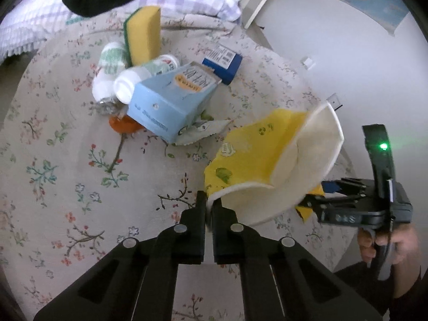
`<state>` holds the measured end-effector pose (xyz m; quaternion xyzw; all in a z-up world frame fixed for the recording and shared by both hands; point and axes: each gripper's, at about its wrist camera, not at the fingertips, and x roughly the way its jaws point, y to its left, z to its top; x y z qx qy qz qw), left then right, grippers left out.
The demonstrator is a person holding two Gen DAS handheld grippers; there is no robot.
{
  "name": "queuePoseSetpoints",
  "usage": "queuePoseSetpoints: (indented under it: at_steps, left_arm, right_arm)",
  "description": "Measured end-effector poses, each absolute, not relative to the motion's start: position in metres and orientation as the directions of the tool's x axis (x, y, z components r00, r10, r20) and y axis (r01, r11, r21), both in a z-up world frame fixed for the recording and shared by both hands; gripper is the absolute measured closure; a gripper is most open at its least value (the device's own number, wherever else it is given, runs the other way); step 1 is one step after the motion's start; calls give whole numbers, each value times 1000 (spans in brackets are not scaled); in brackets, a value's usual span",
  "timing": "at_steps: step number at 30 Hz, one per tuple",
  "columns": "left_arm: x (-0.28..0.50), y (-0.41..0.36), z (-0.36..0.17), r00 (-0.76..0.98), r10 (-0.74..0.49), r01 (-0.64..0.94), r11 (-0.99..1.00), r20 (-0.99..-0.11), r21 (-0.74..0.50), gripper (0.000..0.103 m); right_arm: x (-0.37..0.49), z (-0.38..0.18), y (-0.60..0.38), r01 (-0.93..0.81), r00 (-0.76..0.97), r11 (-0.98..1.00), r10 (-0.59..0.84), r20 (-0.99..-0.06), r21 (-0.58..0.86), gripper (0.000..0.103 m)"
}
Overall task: Collect trash
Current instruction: 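Grasp the yellow-white plastic bowl with the left tool while the right tool grasps the yellow wrapper, then drop the bowl into the wastebasket with the left tool while the right tool drops the wrapper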
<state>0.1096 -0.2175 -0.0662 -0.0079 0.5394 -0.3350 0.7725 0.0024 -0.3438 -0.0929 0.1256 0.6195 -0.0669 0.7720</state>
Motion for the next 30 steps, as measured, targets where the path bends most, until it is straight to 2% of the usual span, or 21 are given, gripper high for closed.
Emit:
queuePoseSetpoints:
  at_steps: [1,2,4,7,11,18,30]
  left_arm:
    - [109,-215,-64,200,-527,513,775,-826,-370,100]
    - [107,-213,-61,206,-528,518,773,-824,-366,100]
    - [104,-206,-56,216,-533,522,771,-818,-365,100]
    - [101,-194,-49,234,-539,515,775,-810,-367,100]
    - [101,-177,-37,257,-552,497,779,-793,-381,100]
    - [102,-134,-14,327,-563,449,799,-760,-399,100]
    - [114,-33,-2,437,-475,294,878,-764,-377,100]
  right_arm:
    - [2,-92,-343,252,226,963,37,-973,95,50]
    - [2,-90,-341,245,232,966,30,-972,89,56]
    - [1,-88,-343,249,244,961,53,-968,116,76]
    - [-1,-82,-348,268,268,949,92,-959,166,92]
    - [-4,-67,-349,273,311,949,68,-948,158,95]
    - [-1,-29,-334,247,406,941,115,-907,230,95]
    - [41,8,-265,125,479,951,192,-857,282,95]
